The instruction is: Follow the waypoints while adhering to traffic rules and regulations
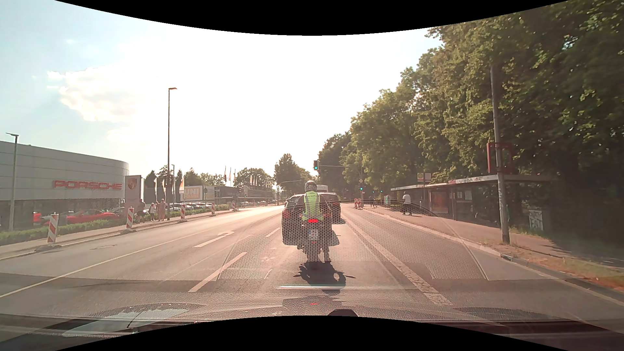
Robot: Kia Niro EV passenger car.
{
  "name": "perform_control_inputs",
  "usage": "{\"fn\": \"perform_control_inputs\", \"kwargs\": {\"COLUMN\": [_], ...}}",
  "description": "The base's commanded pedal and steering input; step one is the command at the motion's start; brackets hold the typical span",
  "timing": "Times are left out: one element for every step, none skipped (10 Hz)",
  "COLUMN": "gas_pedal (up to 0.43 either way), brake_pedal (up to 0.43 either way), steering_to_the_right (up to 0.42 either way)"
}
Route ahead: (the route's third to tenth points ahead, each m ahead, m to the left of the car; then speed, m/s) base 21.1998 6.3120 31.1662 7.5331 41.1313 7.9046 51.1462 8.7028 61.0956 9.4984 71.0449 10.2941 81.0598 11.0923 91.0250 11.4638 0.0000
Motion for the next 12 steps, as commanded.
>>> {"fn": "perform_control_inputs", "kwargs": {"gas_pedal": [0.000,0.000,0.000,0.000,0.000,0.000,0.000,0.000,0.000,0.000,0.000,0.000], "brake_pedal": [0.000,0.000,0.000,0.000,0.000,0.000,0.000,0.000,0.000,0.000,0.000,0.000], "steering_to_the_right": [-0.004,-0.004,-0.004,-0.004,-0.004,-0.004,-0.004,-0.004,-0.004,-0.004,-0.004,-0.004]}}
